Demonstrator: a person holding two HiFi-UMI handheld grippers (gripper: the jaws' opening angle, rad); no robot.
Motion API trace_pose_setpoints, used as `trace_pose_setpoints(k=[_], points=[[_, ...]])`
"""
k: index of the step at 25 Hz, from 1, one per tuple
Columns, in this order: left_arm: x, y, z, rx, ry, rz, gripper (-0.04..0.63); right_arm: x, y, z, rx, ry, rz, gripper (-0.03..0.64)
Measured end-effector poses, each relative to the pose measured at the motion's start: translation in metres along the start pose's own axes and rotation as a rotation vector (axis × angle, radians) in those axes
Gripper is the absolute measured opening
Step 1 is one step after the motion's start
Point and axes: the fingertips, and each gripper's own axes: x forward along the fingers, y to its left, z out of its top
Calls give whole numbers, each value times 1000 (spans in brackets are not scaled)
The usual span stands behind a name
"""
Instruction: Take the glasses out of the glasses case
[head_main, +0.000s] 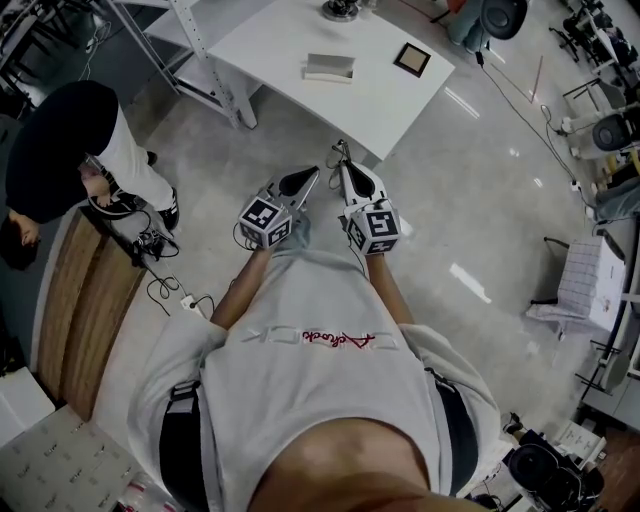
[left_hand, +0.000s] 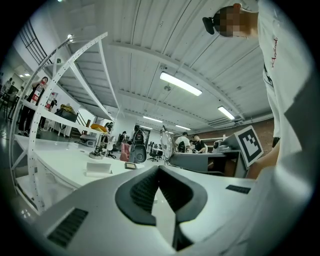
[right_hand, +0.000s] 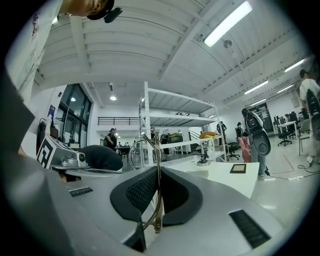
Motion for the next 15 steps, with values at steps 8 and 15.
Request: trace_pose_setpoints(k=[8, 15], points=[[-7, 0, -1, -1, 0, 12, -8, -1, 6, 4, -12, -2, 13, 30], [-10, -4, -1, -4, -5, 15, -8, -4, 11, 8, -11, -8, 21, 30]])
